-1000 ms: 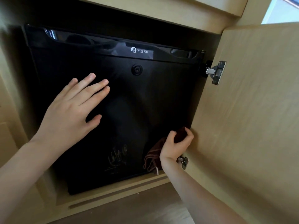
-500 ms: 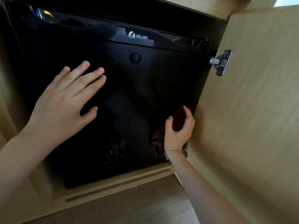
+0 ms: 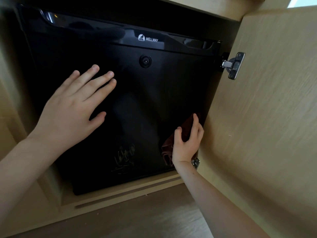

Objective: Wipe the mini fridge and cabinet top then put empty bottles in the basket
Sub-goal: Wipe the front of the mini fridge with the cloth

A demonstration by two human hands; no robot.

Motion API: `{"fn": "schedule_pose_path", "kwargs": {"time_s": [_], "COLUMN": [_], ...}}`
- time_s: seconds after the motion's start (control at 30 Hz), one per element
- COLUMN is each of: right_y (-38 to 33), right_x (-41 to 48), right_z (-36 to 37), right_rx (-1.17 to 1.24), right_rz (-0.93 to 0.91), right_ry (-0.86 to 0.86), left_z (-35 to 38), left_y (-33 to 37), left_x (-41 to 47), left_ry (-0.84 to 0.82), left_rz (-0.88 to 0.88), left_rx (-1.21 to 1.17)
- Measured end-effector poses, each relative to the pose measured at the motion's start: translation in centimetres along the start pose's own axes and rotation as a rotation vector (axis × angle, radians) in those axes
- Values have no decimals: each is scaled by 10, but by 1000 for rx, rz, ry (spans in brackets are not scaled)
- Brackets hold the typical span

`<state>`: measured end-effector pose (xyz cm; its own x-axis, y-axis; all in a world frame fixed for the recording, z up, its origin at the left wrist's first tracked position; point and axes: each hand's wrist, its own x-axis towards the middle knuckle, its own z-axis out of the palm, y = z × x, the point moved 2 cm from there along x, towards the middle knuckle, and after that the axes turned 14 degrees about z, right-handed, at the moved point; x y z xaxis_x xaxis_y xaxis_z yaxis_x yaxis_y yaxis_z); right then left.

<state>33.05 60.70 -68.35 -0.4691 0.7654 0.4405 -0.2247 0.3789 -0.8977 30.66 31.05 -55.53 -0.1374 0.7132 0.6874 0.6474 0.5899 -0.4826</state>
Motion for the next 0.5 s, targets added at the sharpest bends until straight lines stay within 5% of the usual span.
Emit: {"fn": "schedule_pose_path", "kwargs": {"time_s": [0.5], "right_y": [24], "right_x": [-15], "right_z": [-13], "right_rx": [91], "right_rz": [436], "right_ry": [-28], "left_z": [-1], "left_y": [3], "left_x": [2], "left_ry": [5], "left_rz": [-10], "left_rx": [1]}}
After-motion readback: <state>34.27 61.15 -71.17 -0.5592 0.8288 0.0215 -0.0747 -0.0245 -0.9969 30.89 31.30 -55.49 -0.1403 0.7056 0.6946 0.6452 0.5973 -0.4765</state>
